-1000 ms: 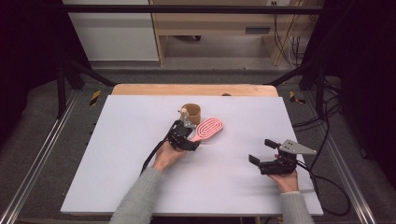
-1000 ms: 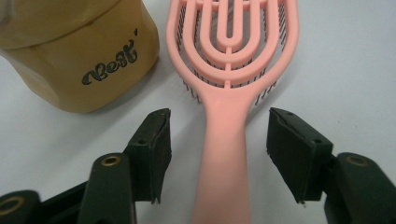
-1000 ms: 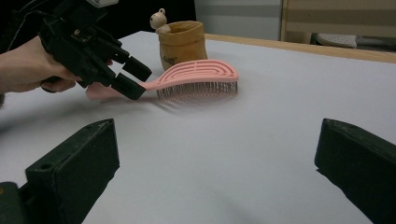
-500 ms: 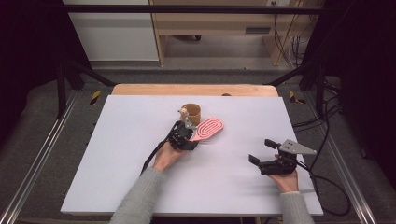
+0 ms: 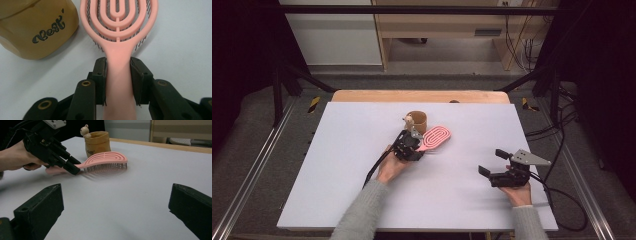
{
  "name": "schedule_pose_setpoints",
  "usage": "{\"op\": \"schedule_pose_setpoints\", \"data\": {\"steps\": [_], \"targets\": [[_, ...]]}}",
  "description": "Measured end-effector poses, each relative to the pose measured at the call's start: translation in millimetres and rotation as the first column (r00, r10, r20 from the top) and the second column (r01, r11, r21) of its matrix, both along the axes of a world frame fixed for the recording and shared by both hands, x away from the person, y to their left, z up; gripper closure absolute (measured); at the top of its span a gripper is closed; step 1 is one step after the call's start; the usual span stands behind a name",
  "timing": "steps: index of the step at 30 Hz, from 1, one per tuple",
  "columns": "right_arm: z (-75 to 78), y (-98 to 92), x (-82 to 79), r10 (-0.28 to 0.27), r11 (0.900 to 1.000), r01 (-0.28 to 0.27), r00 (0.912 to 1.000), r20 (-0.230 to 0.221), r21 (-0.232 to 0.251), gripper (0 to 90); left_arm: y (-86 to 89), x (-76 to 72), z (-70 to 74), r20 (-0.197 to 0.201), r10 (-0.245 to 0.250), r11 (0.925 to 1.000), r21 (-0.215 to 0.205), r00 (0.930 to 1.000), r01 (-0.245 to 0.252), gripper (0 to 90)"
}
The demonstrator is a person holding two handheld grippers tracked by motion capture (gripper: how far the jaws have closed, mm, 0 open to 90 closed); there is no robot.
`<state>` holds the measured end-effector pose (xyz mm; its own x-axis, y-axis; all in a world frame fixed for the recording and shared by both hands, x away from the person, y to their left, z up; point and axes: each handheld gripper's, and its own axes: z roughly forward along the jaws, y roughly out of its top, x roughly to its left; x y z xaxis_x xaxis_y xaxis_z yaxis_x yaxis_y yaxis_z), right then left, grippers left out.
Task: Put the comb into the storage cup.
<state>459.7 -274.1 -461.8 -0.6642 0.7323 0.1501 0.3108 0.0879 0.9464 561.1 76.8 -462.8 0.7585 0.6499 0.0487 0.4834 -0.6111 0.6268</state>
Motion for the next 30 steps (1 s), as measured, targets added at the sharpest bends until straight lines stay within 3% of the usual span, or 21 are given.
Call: {"op": "schedule_pose_setpoints", "data": {"steps": [10, 20, 30], "targets": [[0.1, 0.0, 0.0, 0.0, 1.0, 0.0, 1.0, -0.001, 0.001, 0.2, -2.0, -2.0, 0.7, 0.02, -0.011, 0.9996, 0.027, 0.9997, 0.01, 68.4], [0.1, -0.1, -0.1, 0.0, 1.0, 0.0, 1.0, -0.003, 0.001, 0.2, 1.3, -1.0, 2.0, 0.002, -0.013, 0.9999, -0.008, 0.9999, 0.013, 69.0], [0.0, 0.1, -0.1, 0.0, 1.0, 0.0, 1.0, -0.005, 0.001, 0.2, 2.8, -6.1, 7.1, 0.036, -0.009, 0.9993, -0.035, 0.9993, 0.01, 69.2]]}}
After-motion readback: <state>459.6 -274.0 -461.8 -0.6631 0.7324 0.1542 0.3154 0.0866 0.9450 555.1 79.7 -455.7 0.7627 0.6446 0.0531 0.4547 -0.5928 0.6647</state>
